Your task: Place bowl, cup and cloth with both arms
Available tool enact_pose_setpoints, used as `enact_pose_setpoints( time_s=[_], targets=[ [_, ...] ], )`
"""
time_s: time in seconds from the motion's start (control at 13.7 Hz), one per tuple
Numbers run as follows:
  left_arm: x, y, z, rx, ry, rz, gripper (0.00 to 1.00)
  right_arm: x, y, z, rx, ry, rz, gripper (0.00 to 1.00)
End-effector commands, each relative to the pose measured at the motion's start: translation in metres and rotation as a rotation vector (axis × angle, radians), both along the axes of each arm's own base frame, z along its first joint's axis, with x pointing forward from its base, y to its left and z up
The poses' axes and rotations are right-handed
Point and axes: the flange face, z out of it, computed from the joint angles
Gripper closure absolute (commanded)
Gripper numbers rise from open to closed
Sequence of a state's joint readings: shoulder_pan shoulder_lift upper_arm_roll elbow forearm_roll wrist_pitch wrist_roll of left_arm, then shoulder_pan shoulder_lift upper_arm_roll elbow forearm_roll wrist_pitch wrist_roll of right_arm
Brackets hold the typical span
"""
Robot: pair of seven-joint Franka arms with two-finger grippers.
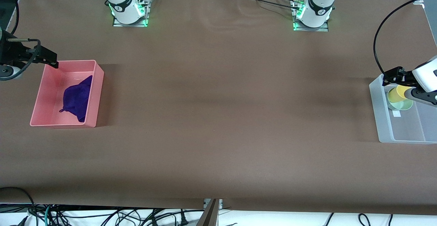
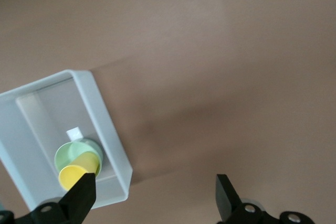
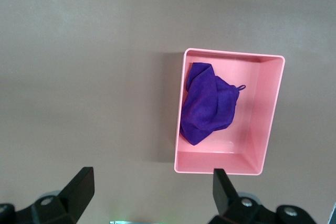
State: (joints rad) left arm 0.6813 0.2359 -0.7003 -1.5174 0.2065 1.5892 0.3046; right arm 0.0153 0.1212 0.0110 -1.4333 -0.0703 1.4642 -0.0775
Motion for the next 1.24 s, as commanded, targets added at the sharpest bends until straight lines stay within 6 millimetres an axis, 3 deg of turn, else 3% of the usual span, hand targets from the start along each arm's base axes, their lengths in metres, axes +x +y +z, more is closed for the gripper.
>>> enact_pose_setpoints(
  time_s=[0.0, 0.22, 0.36, 0.51, 0.66, 1.17],
  targets=[
    [-0.009, -0.028, 0.018, -0.062, -0.011, 0.101, 0.00, -0.001, 0.000, 0.004, 0.015, -0.006, -0.007, 0.00],
    [-0.018, -0.061, 0.013, -0.050, -0.050, 0.245, 0.00, -0.001, 0.000, 0.004, 0.015, -0.004, -0.007, 0.00],
    [-0.043, -0.080, 0.005, -0.026, -0.110, 0.325, 0.00, -0.001, 0.001, 0.004, 0.015, -0.004, -0.006, 0.00],
    [-0.056, -0.071, 0.002, -0.035, -0.118, 0.338, 0.00, -0.001, 0.000, 0.004, 0.016, -0.007, -0.007, 0.00],
    [-0.060, -0.080, 0.006, -0.028, -0.127, 0.317, 0.00, 0.000, 0.001, 0.005, 0.017, -0.009, -0.008, 0.00],
    [-0.059, -0.082, 0.005, -0.026, -0.124, 0.314, 0.00, -0.001, -0.002, 0.004, 0.017, -0.007, -0.012, 0.00]
  ],
)
